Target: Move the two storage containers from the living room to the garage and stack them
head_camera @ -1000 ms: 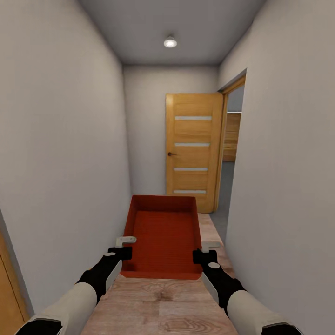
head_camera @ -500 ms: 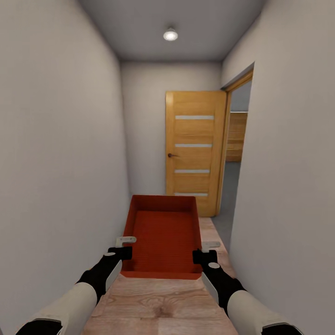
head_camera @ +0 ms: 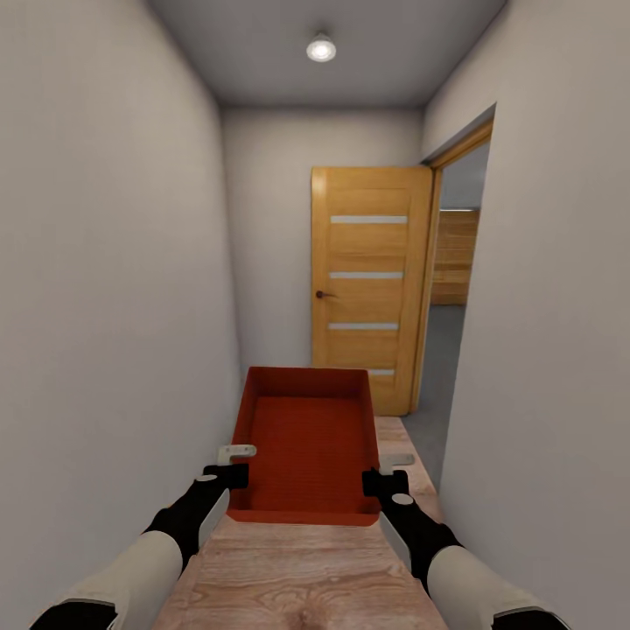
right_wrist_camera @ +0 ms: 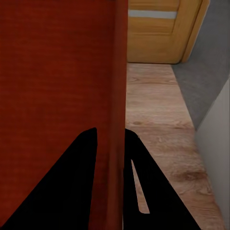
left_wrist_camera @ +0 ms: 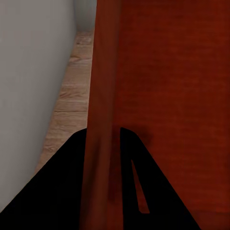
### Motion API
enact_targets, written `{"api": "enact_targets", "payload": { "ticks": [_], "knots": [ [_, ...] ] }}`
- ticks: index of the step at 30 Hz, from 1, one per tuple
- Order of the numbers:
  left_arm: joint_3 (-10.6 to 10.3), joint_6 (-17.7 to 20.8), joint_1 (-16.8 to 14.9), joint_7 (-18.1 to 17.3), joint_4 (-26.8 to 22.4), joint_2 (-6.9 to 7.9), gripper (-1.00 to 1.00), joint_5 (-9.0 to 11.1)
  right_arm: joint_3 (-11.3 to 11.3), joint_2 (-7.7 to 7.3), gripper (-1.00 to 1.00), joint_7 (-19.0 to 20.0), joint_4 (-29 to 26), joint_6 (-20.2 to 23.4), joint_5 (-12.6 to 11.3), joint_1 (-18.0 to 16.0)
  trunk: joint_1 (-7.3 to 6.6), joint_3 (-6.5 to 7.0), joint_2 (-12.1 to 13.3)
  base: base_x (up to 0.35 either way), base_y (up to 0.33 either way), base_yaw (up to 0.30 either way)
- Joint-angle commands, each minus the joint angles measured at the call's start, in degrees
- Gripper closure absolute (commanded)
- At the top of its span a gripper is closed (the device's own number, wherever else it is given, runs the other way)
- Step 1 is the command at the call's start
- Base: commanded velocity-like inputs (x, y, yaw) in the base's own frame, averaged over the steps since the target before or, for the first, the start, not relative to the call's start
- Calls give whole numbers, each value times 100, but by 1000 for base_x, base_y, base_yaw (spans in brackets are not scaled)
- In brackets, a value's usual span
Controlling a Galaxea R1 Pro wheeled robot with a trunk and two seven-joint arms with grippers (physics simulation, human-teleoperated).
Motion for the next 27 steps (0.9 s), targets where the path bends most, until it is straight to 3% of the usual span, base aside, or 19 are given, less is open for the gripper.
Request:
{"api": "enact_targets", "payload": {
  "ticks": [1,25,26,27],
  "knots": [
    [130,-100,-6,479,-32,10,100,-85,-78,-237,100,-469,19,-13,-28,-3,4,-8,-5,323,0,0],
    [125,-102,-8,476,-32,36,100,-85,-78,-229,100,-469,27,-12,-31,-3,4,-8,-5,323,0,0],
    [0,9,-7,40,-43,28,100,7,17,-10,100,-112,27,-19,-28,-3,4,-8,-5,0,0,0],
    [-9,-28,-7,48,-50,48,100,40,42,-28,100,-101,28,-20,-23,-3,4,-8,-5,0,0,0]
  ]
}}
